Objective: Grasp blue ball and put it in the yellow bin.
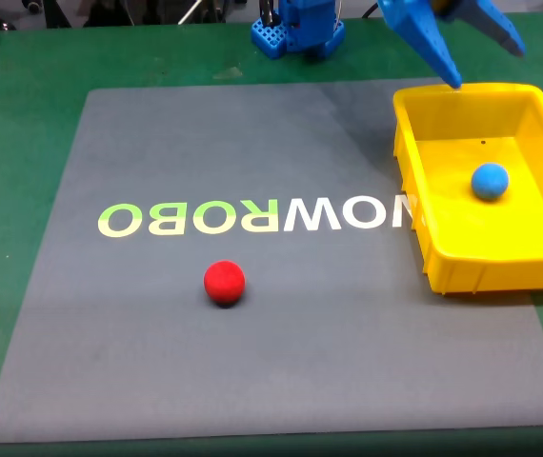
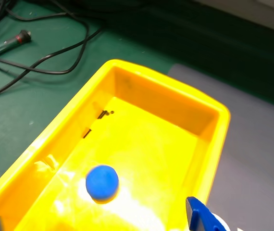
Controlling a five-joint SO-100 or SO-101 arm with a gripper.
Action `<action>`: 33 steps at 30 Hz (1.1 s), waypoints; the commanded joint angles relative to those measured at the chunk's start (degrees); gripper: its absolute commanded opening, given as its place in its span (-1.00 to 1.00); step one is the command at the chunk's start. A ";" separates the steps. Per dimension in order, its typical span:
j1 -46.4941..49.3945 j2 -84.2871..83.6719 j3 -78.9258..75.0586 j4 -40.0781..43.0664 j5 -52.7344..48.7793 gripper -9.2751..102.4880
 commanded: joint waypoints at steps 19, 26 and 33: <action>23.12 60.64 46.05 33.40 -3.34 -0.83; 22.41 68.29 50.80 43.51 -2.99 -0.83; 26.19 72.16 55.63 48.34 -6.15 -0.83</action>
